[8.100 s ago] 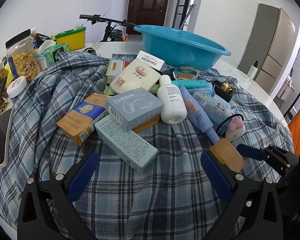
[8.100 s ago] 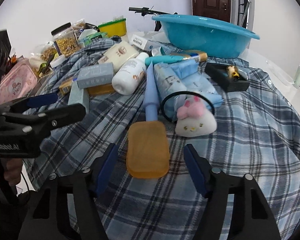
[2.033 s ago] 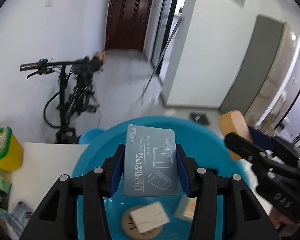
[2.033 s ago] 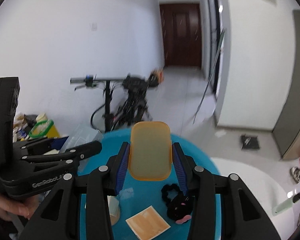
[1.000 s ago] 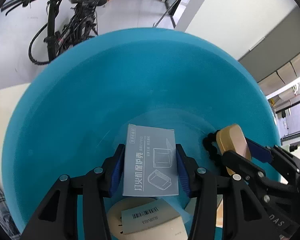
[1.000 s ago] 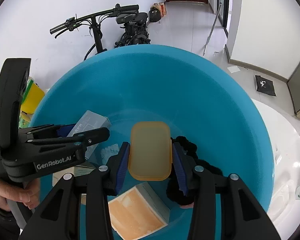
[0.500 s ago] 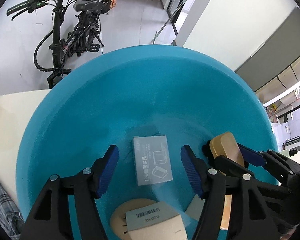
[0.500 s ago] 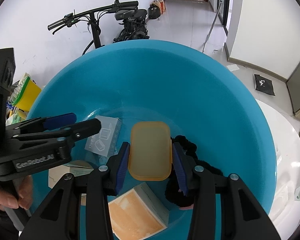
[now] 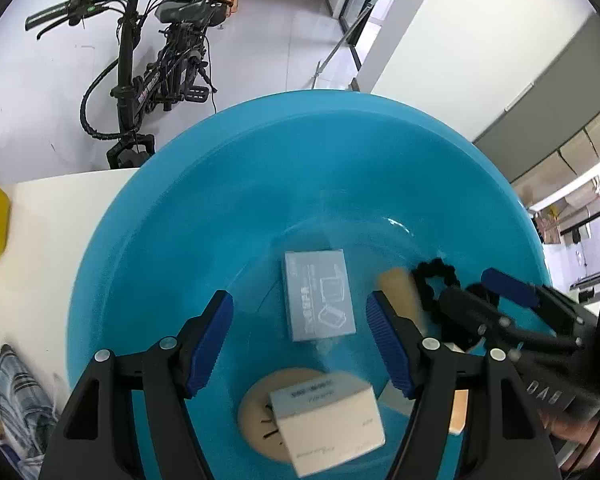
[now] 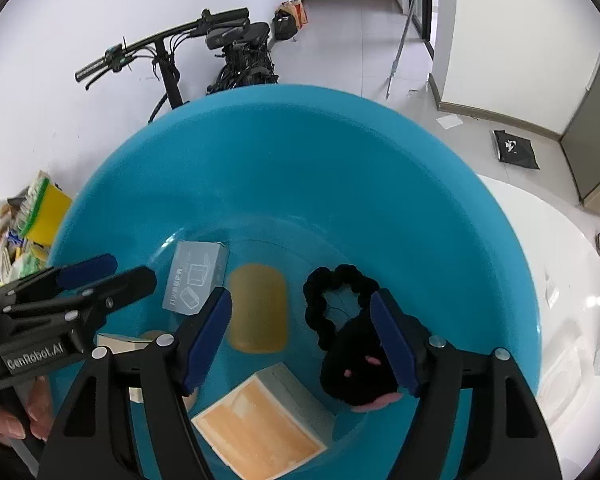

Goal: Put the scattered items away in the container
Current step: 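Lower grey box with left tool while right tool lowers orange soap dish into basin, then open both tools and withdraw them from the basin back over the pile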

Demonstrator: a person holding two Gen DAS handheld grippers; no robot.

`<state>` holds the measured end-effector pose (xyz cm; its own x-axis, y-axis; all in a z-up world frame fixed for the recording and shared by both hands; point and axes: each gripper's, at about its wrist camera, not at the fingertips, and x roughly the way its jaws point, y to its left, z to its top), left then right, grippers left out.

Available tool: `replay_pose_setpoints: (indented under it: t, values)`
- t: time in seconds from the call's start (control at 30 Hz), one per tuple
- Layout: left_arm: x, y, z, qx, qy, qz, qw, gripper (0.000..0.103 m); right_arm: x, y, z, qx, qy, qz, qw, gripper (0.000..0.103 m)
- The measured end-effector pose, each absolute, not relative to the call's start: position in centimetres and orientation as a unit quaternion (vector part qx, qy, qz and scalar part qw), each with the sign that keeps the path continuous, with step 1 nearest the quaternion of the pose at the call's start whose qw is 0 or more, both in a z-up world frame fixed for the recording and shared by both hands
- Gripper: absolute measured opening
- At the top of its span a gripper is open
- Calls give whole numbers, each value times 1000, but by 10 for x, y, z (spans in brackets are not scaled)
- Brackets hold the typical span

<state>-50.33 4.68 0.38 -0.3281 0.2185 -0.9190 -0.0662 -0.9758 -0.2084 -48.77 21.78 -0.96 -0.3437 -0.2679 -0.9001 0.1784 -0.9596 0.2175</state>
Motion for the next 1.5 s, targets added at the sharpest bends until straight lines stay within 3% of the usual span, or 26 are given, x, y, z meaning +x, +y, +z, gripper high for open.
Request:
replay_pose_setpoints:
  t: [0.33, 0.4, 0.6, 0.73, 0.93, 1.07, 1.2, 1.5]
  values:
    - [-469, 29, 41, -515, -83, 848, 99, 71, -452, 219, 26, 505, -16, -854, 125, 71]
    - [-458, 31, 54, -494, -64, 862, 89, 71, -440, 220, 36, 485, -7, -867, 117, 79]
    - [-421, 22, 85, -448, -71, 886, 95, 71, -401, 227, 71, 426, -12, -899, 104, 88]
    - [-390, 22, 108, -402, -65, 908, 99, 86, -373, 226, 94, 383, 1, -918, 98, 94]
    - [-341, 23, 137, -331, -40, 937, 107, 88, -325, 209, 123, 303, 73, -946, 93, 102]
    - [-313, 21, 145, -298, -29, 949, 98, 103, -291, 206, 135, 259, 99, -956, 97, 103]
    - [-277, 14, 157, -239, -16, 967, 87, 103, -266, 212, 143, 251, 69, -960, 106, 103]
    - [-206, 9, 166, -228, 14, 969, 89, 103, -206, 223, 155, 208, 67, -972, 84, 103]
